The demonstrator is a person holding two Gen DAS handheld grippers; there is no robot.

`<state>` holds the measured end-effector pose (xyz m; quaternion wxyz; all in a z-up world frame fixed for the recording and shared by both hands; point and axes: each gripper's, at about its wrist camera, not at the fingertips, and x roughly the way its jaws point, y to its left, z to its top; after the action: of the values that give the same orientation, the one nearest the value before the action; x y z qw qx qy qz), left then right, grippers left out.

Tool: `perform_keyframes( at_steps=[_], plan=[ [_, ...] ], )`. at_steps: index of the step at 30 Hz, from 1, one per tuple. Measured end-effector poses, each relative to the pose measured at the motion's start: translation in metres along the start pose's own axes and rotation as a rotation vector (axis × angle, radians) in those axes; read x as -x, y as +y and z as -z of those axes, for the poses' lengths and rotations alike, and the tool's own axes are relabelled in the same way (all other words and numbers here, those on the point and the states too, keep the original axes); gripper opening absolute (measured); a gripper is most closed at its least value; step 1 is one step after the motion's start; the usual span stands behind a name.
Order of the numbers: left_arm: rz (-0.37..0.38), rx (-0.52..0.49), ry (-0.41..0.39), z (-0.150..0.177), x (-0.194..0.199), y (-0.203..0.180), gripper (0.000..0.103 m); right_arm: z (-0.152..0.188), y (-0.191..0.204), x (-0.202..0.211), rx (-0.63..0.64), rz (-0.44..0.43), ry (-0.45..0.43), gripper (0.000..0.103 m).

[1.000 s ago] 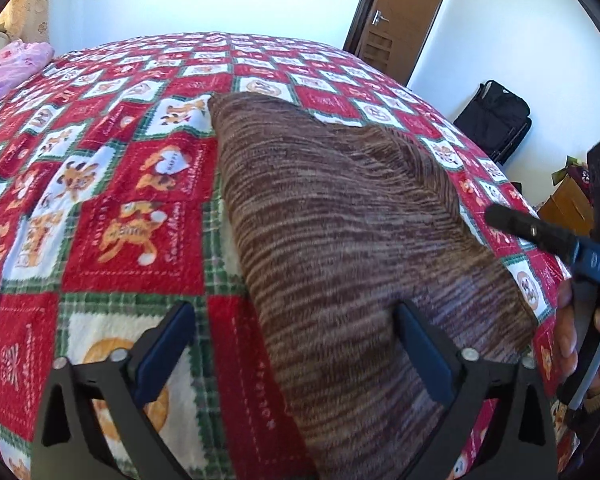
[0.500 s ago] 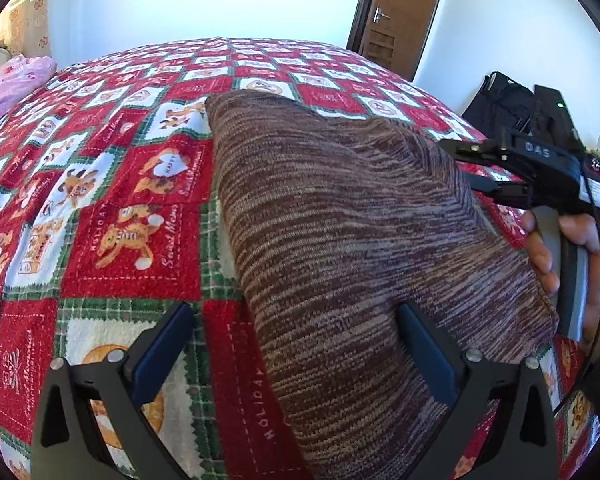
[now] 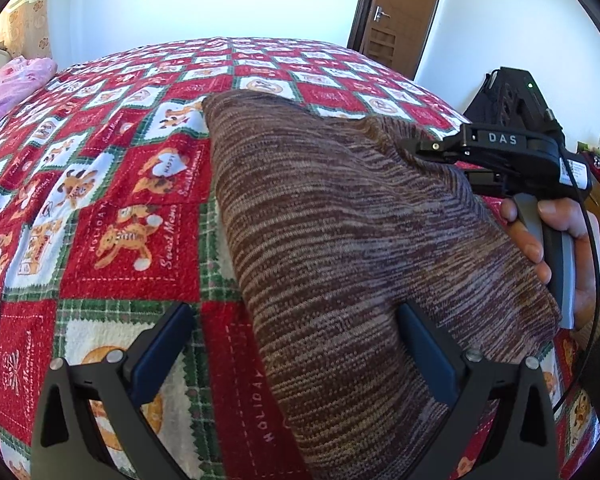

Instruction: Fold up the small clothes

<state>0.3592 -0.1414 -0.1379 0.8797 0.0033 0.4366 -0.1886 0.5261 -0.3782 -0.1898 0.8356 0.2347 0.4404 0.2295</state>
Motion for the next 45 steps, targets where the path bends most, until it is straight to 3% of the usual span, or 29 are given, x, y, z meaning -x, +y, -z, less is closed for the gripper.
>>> perform_keyframes(
  at_steps=[7, 11, 13, 18, 21, 31, 45],
  plan=[
    [0.023, -0.006, -0.005, -0.001, 0.000, 0.000, 0.100, 0.006, 0.002, 0.000, -0.001, 0.005, -0.019, 0.034],
    [0.075, -0.047, -0.023, 0.001, 0.005, -0.008, 0.071, 0.008, 0.006, 0.001, 0.006, 0.027, -0.032, 0.032],
    [0.068, -0.067, -0.030, 0.002, 0.007, -0.012, 0.066, 0.009, 0.008, 0.001, 0.014, 0.039, -0.039, 0.029],
    [0.044, -0.104, -0.052, 0.003, 0.015, -0.019, 0.041, 0.014, 0.022, 0.009, 0.052, 0.076, -0.073, 0.024],
    [0.014, -0.124, -0.049, 0.003, 0.024, -0.023, 0.035, 0.016, 0.028, 0.014, 0.046, 0.068, -0.089, 0.023],
    [-0.021, -0.116, -0.049, 0.018, 0.067, -0.012, 0.032, 0.033, 0.077, 0.007, 0.082, 0.010, -0.055, 0.023],
    [-0.137, -0.029, -0.103, 0.060, 0.135, 0.050, 0.031, 0.065, 0.196, -0.047, 0.194, -0.121, 0.019, 0.022]
  ],
)
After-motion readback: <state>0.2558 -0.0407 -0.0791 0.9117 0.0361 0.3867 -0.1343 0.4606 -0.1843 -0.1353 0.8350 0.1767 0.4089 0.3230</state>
